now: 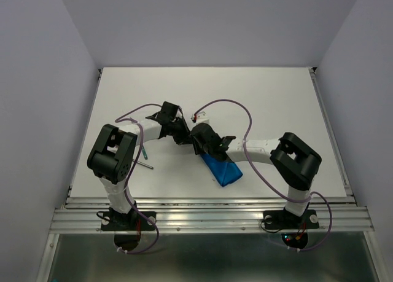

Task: Fold the napkin into a case and place the utensils inside
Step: Grasp the top corner of the smaller rectangle folded napkin from the folded napkin.

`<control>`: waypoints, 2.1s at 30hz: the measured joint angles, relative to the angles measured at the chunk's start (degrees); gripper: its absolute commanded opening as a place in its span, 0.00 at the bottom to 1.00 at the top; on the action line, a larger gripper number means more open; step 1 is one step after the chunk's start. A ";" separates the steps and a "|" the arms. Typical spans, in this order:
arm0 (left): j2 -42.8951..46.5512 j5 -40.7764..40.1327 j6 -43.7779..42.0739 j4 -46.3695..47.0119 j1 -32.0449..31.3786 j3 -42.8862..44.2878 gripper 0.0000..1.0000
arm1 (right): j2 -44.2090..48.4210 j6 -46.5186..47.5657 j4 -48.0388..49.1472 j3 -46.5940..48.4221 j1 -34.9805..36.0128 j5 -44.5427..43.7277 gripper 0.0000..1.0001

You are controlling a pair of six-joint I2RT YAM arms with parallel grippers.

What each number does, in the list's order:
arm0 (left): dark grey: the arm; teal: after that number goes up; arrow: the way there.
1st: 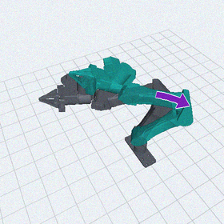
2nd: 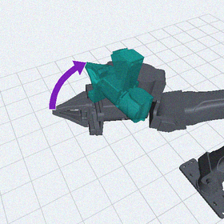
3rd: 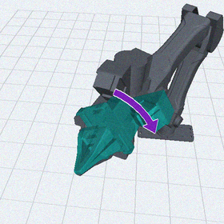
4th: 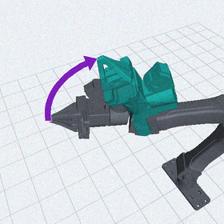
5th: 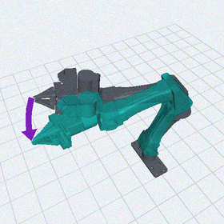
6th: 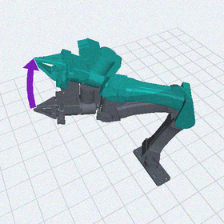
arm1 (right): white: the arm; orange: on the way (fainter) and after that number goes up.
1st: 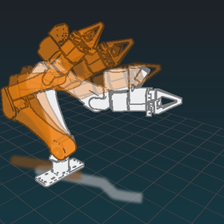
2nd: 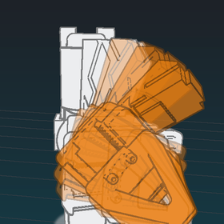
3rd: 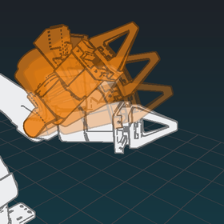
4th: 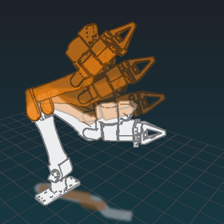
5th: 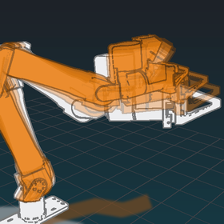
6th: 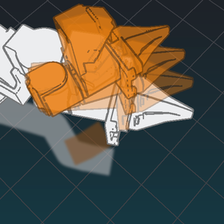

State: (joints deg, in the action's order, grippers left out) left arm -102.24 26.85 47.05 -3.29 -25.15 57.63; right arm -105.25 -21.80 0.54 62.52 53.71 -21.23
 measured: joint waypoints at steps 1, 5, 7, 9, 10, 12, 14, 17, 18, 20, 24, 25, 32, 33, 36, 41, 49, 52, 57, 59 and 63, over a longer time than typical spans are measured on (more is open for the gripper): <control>0.00 0.02 0.02 0.02 0.00 0.00 0.00 | -0.07 0.02 -0.02 0.04 0.00 -0.04 0.39; 0.00 0.13 0.09 0.04 0.00 -0.02 0.00 | -0.33 0.15 -0.04 0.15 0.00 -0.04 0.37; 0.00 0.13 0.09 0.04 0.00 -0.02 0.00 | -0.46 0.20 -0.04 0.17 0.00 -0.13 0.36; 0.00 0.13 0.15 0.04 0.00 -0.02 0.00 | -0.68 0.22 -0.07 0.17 0.00 -0.33 0.34; 0.00 0.15 0.17 0.04 0.00 -0.02 0.00 | -0.92 0.22 -0.04 0.24 0.00 -0.55 0.34; 0.00 0.07 0.22 0.04 0.00 -0.02 0.00 | -1.27 0.20 -0.02 0.42 0.00 -0.87 0.33; 0.00 0.11 0.24 0.02 0.11 -0.02 0.00 | -1.33 0.20 -0.02 0.44 0.00 -1.11 0.33; 0.00 0.00 0.35 0.09 0.11 -0.02 0.00 | -1.62 0.20 -0.04 0.68 0.00 -1.77 0.27; 0.00 -0.11 0.39 0.09 0.13 -0.02 0.00 | -1.77 0.22 0.00 0.83 0.02 -1.99 0.24; 0.00 -0.26 0.44 0.13 0.22 -0.02 0.00 | -2.12 0.24 0.07 1.11 0.15 -2.38 0.16; 0.00 -0.13 0.42 0.39 0.11 -0.04 0.00 | -2.14 0.13 0.09 1.16 0.35 -2.80 0.01; 0.00 -0.13 0.42 0.48 0.11 -0.04 0.00 | -2.14 0.02 0.13 1.16 0.35 -2.86 0.01; 0.26 -0.24 -0.09 0.90 0.11 -0.31 0.26 | -2.12 -0.09 0.66 0.98 0.35 -3.02 0.01; 0.52 -0.37 -0.20 0.92 0.11 -0.57 0.32 | -2.01 -0.11 1.11 0.70 0.35 -2.91 0.01; 1.77 -0.28 -1.03 0.55 0.13 -1.05 0.50 | -1.09 -0.20 2.21 -0.96 0.24 -2.19 0.01; 5.05 -0.02 -2.60 0.46 0.72 -1.49 0.69 | 2.03 -0.76 4.33 -5.86 -1.31 1.66 0.01; 9.68 0.28 -5.11 0.68 3.21 -2.71 0.66 | 6.16 -1.57 6.45 -9.03 -2.78 7.89 0.01; 10.16 0.35 -5.81 0.90 3.98 -4.02 0.65 | 6.78 -2.10 6.71 -9.14 -3.23 10.05 0.01; 10.16 0.66 -6.32 1.01 4.15 -7.10 0.64 | 7.61 -3.48 7.61 -10.69 -4.98 14.88 0.01; 10.16 0.79 -6.34 1.03 4.15 -7.93 0.64 | 8.07 -3.80 7.58 -11.45 -6.23 17.55 0.01; 10.16 0.94 -6.64 1.27 4.17 -9.09 0.59 | 8.68 -4.39 7.61 -11.98 -8.20 22.36 0.01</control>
State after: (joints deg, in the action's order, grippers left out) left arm -92.07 27.79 40.40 -2.02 -20.97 48.53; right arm -96.57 -26.20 8.14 50.54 45.52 1.13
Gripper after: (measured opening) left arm 0.635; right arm 0.020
